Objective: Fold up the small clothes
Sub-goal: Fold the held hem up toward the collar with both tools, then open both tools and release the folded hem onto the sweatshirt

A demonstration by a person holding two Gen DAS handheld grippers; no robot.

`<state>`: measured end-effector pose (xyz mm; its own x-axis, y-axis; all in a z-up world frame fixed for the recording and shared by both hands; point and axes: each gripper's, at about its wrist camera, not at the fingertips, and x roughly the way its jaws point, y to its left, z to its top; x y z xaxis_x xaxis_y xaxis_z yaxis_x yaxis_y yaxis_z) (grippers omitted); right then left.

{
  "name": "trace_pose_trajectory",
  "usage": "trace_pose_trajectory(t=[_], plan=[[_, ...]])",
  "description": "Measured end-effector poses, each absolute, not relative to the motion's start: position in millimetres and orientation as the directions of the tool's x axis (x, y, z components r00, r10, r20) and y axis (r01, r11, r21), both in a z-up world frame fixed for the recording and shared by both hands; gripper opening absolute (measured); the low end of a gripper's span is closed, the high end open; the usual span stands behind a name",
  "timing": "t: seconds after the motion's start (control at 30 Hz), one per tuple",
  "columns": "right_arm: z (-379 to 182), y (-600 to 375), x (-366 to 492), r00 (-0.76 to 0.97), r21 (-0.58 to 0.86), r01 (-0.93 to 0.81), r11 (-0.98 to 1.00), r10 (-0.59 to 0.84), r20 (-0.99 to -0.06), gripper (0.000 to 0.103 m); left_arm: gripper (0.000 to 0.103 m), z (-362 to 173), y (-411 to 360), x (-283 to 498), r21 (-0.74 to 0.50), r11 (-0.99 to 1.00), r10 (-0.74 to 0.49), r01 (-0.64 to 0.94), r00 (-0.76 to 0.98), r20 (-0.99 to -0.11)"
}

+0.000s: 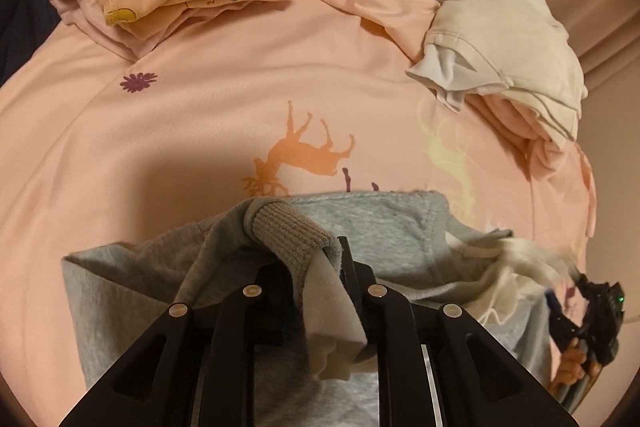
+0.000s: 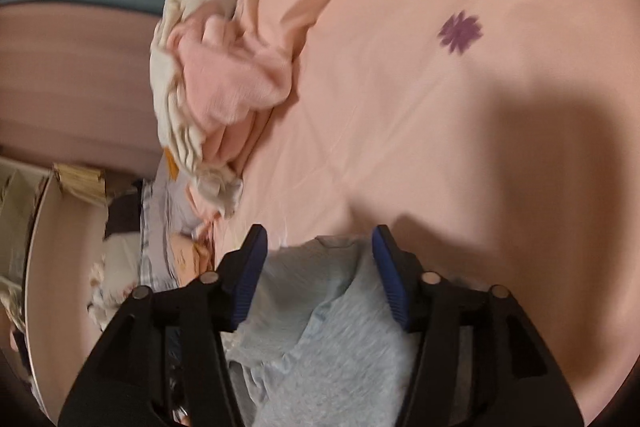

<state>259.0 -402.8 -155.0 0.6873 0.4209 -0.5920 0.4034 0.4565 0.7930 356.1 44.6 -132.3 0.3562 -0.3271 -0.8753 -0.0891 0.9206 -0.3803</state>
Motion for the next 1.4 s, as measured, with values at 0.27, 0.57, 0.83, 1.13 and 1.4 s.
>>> trace_pose_trajectory(t=[0.27, 0.57, 0.83, 1.13, 1.4], plan=[[-128, -408, 235, 0.722, 0.772, 0.347, 0.533, 0.373, -0.582, 0.059, 0.029, -130, 63, 368, -0.487, 0.86, -0.43, -0.153, 0.298, -0.852], [-105, -380, 228, 0.709, 0.696, 0.253, 0.672, 0.36, -0.606, 0.062, 0.038, -133, 89, 384, -0.576, 0.74, -0.519, -0.347, 0.25, -0.817], [-113, -339, 276, 0.63, 0.488, 0.142, 0.861, 0.302, -0.716, 0.065, 0.054, -111, 96, 391, -0.65, 0.684, -0.593, -0.33, 0.265, -0.76], [-131, -303, 324, 0.557, 0.294, 0.072, 0.953, 0.206, -0.804, 0.067, 0.072, -81, 114, 384, -0.602, 0.746, -0.472, -0.284, 0.412, -0.779], [-141, -277, 324, 0.553, 0.125, -0.018, 0.992, 0.113, -0.825, 0.003, 0.072, -91, 66, 332, -0.442, 0.897, -0.409, -0.008, 0.363, -0.837]])
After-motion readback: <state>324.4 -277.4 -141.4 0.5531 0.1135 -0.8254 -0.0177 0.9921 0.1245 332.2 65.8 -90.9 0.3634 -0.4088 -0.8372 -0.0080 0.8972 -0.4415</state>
